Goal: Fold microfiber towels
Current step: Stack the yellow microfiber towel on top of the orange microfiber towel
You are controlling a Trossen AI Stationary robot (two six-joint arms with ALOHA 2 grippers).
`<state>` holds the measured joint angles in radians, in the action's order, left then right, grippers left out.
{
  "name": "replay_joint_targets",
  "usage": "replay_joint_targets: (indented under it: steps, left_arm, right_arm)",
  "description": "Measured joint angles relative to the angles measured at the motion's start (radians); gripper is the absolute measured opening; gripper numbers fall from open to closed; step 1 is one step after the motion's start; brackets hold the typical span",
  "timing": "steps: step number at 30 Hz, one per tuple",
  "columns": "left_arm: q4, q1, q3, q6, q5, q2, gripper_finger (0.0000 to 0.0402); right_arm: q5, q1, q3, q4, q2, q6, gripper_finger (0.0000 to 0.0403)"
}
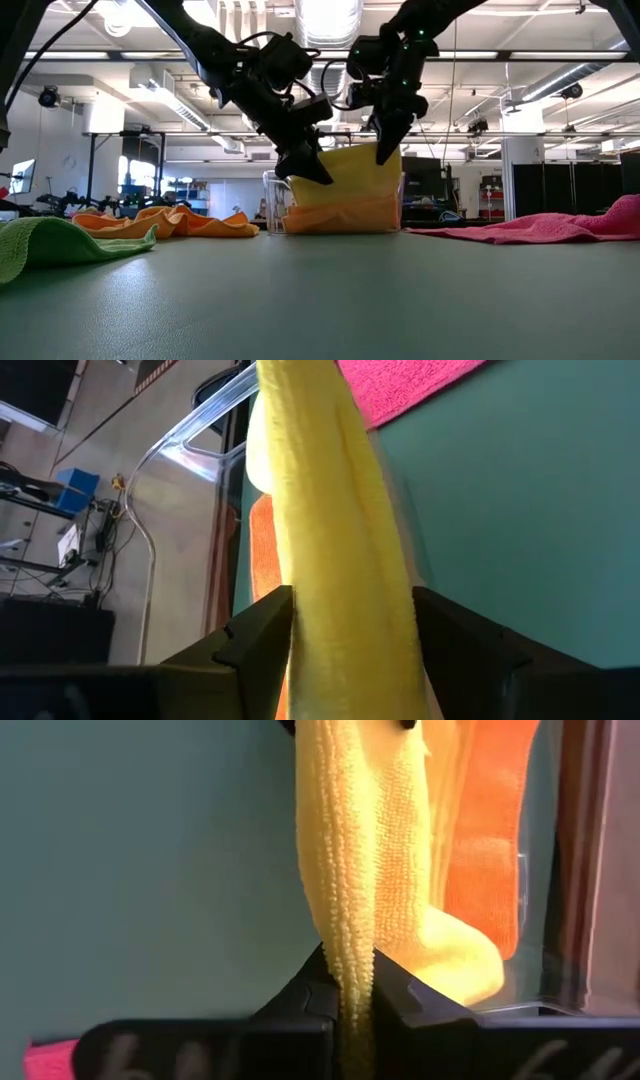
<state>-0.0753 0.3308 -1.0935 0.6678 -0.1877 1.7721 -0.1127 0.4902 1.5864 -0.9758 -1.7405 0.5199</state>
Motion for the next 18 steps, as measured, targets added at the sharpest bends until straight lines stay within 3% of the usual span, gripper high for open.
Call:
replay_joint_targets:
  steps: [18]
  left_arm:
    - [-0.002, 0.024, 0.000, -0.006, -0.004, 0.000, 0.0183]
  right_arm:
    - [-0.071, 0.001, 0.078, -0.084, 0.001, -0.090, 0.0009]
